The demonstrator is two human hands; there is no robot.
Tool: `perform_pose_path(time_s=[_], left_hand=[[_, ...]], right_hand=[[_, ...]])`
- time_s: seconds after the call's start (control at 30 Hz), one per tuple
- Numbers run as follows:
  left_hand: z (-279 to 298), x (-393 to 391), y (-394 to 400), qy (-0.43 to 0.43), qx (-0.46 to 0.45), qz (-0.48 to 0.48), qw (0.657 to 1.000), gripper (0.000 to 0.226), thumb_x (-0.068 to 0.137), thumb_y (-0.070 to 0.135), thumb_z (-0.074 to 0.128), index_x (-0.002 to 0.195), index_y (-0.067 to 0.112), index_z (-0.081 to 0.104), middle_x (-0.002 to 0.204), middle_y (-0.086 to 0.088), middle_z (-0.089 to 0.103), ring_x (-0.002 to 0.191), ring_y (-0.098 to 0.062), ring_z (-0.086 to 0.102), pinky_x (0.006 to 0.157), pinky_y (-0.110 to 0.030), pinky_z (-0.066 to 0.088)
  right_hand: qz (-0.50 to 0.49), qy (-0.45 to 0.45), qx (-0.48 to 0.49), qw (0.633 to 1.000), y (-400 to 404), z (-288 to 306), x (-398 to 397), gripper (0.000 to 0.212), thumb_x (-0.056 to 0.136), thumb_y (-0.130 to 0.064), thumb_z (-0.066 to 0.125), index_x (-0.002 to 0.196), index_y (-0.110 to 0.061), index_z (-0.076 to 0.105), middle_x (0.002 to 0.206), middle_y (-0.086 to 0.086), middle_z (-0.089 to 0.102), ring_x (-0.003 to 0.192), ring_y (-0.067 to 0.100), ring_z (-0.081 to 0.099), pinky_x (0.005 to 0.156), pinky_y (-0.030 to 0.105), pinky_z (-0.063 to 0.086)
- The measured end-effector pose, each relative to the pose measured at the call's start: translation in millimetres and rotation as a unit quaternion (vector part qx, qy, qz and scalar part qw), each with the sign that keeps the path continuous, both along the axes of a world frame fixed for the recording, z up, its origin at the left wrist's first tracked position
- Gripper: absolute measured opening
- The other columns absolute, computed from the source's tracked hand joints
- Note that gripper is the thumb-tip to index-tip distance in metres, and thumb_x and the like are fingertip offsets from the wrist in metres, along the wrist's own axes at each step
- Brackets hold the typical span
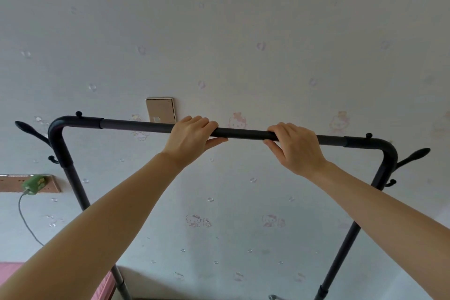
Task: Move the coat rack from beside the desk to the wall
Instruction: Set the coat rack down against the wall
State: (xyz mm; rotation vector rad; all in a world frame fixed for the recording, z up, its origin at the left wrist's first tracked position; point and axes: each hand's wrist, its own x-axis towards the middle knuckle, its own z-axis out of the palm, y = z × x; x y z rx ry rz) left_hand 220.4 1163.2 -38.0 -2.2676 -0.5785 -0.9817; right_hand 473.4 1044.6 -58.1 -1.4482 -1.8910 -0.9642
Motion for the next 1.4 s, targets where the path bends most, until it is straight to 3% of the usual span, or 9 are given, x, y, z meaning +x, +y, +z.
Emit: perform_pose_path(time_s=[0.23,0.4,0.6,0.77,0.93,1.03,1.1,1.27,1.4], left_hand=[[1.7,-6.1,-10.7,-0.003,-0.023,0.055,0.998,0.045,0.091,0.054,0.047,0.076,0.013,0.059,0.058,0.000,0.056,0.052,-0.019,0.047,0.053,-0.035,0.044],[1.7,-3.6,-24.4,0.000,-0.039,0.077,0.996,0.043,0.089,0.054,0.050,0.075,0.014,0.059,0.056,0.002,0.055,0.052,-0.018,0.044,0.054,-0.031,0.040],[8.1,-0.8,-34.8,0.024,-0.056,0.106,0.993,0.041,0.085,0.053,0.052,0.072,0.014,0.057,0.055,0.003,0.055,0.054,-0.021,0.047,0.063,-0.034,0.041],[9.2,23.6,-50.6,0.042,-0.093,0.123,0.987,0.042,0.086,0.055,0.049,0.076,0.015,0.056,0.059,0.004,0.055,0.058,-0.021,0.051,0.071,-0.037,0.043],[5.9,73.0,-80.7,0.034,-0.114,0.117,0.986,0.039,0.090,0.051,0.045,0.086,0.015,0.060,0.073,0.002,0.065,0.071,-0.025,0.061,0.089,-0.041,0.042],[6.2,104.6,-98.3,0.040,-0.165,0.150,0.974,0.040,0.091,0.055,0.040,0.096,0.021,0.059,0.085,0.006,0.066,0.090,-0.023,0.059,0.106,-0.055,0.028],[6.5,120.5,-106.7,0.028,-0.198,0.171,0.965,0.042,0.090,0.060,0.037,0.100,0.025,0.058,0.089,0.009,0.064,0.097,-0.022,0.055,0.107,-0.065,0.018],[2.0,136.0,-111.4,-0.066,-0.301,0.152,0.939,0.040,0.088,0.060,0.044,0.101,0.026,0.061,0.089,0.007,0.058,0.100,-0.021,0.050,0.109,-0.068,0.004],[-2.0,135.9,-109.2,-0.114,-0.317,0.113,0.935,0.034,0.087,0.055,0.051,0.101,0.027,0.065,0.088,0.008,0.059,0.104,-0.019,0.047,0.110,-0.061,0.003]], right_hand=[[0.012,-0.008,-0.122,0.992,-10.1,18.3,-5.0,0.032,0.094,-0.039,0.041,0.105,-0.013,0.057,0.082,-0.002,0.063,0.068,0.019,0.056,0.047,0.035,0.046],[-0.113,-0.036,-0.202,0.972,-30.8,35.3,13.9,0.027,0.092,-0.045,0.044,0.096,-0.020,0.052,0.080,-0.003,0.058,0.078,0.019,0.050,0.062,0.035,0.045],[-0.229,0.075,-0.307,0.921,-68.4,48.1,71.2,0.035,0.086,-0.046,0.057,0.109,-0.020,0.055,0.109,0.002,0.053,0.109,0.025,0.045,0.084,0.040,0.046],[-0.211,0.182,-0.322,0.905,-91.5,41.1,103.8,0.051,0.086,-0.036,0.062,0.131,-0.019,0.044,0.133,0.004,0.046,0.118,0.026,0.041,0.094,0.040,0.043],[-0.167,0.271,-0.338,0.886,-101.0,33.0,134.5,0.048,0.086,-0.016,0.062,0.129,-0.018,0.043,0.118,0.008,0.055,0.100,0.024,0.055,0.086,0.035,0.046],[-0.181,0.300,-0.361,0.864,-101.1,29.2,159.5,0.027,0.085,-0.011,0.058,0.112,-0.015,0.054,0.096,0.008,0.061,0.083,0.025,0.060,0.066,0.031,0.046],[-0.183,0.303,-0.385,0.853,-99.0,28.5,171.8,0.018,0.086,-0.009,0.058,0.103,-0.013,0.058,0.090,0.009,0.062,0.078,0.023,0.059,0.058,0.026,0.042],[-0.120,0.277,-0.369,0.879,-92.9,26.8,180.7,0.014,0.088,-0.005,0.055,0.090,-0.019,0.056,0.079,-0.003,0.059,0.072,0.019,0.059,0.063,0.030,0.045],[-0.098,0.261,-0.348,0.895,-97.4,20.0,186.4,0.013,0.091,-0.005,0.049,0.095,-0.017,0.051,0.078,0.006,0.059,0.062,0.023,0.055,0.060,0.036,0.046]])
